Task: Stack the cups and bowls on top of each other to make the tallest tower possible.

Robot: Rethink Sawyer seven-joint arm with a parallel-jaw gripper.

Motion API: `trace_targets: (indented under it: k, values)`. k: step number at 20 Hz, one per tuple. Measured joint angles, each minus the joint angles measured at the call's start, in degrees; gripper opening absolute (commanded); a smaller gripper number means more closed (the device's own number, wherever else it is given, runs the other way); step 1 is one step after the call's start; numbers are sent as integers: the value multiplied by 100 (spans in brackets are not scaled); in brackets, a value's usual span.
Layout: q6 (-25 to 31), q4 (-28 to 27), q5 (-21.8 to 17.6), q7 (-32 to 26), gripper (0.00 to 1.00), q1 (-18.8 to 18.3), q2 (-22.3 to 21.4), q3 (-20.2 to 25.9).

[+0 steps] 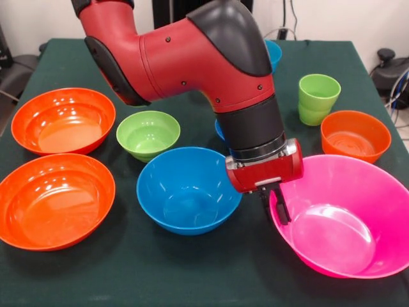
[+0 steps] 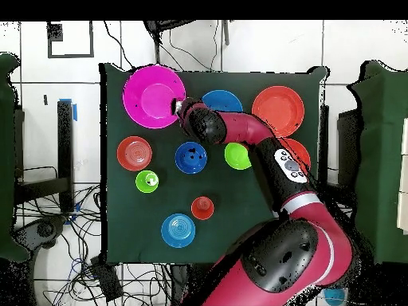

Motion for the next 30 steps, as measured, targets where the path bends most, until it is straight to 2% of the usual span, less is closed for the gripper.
trace_targets:
  k: [4, 11, 17, 21, 30]
  values:
    - [0, 8, -1, 0, 0, 95, -107, -94]
    - [132, 99, -2, 0, 0, 432, -639, -368]
    - [518, 123, -2, 0, 0, 642, -1063, -500]
    - [867, 128, -4, 0, 0, 688, -1309, -522]
    - [1029, 131, -6, 0, 0, 674, -1449, -530]
